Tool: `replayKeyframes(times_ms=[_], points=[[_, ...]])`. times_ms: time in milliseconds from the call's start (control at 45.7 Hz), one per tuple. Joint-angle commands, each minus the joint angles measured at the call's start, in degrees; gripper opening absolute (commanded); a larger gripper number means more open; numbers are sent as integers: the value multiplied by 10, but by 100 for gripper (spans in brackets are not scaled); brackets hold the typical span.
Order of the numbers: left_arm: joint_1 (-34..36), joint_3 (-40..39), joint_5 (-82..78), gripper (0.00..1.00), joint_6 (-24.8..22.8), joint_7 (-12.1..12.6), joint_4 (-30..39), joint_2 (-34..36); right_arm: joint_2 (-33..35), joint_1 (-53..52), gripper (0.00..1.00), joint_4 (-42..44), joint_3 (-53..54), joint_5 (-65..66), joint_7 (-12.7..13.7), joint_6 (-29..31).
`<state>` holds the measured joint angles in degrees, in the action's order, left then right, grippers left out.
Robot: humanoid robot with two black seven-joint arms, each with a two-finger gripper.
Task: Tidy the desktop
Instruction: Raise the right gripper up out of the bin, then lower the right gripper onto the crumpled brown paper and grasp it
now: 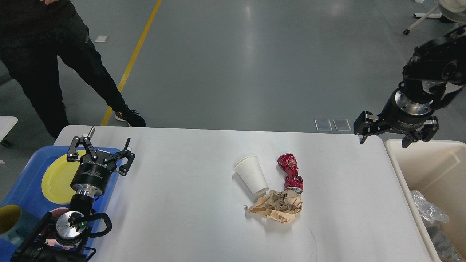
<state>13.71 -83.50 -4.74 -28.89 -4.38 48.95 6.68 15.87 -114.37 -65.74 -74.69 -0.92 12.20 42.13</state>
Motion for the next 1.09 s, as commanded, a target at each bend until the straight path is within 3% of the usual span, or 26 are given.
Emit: replayKeyframes(times_ms=[0, 175, 350, 613, 788, 963, 1072], points=[[0, 0, 0, 97, 0, -1, 0, 0, -20, -100, 100, -92, 12, -1, 0, 30], [0, 0, 0, 97, 0, -1, 0, 0, -15, -243, 100, -217, 42, -5, 0, 30], [0, 0, 0, 97, 1, -1, 0, 0, -19, -310, 100, -287, 49, -42, -2, 34], [0, 0, 0, 97, 1, 0, 0, 0, -25, -311, 100, -290, 37, -56, -15, 31], [0, 0, 0, 97, 1, 0, 0, 0, -32, -309, 100, -289, 13, -56, -79, 28], [0, 0, 0, 97, 0, 0, 0, 0, -37, -271, 100, -275, 34, -59, -78, 17], [0, 0, 0, 97, 0, 0, 0, 0, -43, -184, 100, -248, 73, -70, -76, -33]])
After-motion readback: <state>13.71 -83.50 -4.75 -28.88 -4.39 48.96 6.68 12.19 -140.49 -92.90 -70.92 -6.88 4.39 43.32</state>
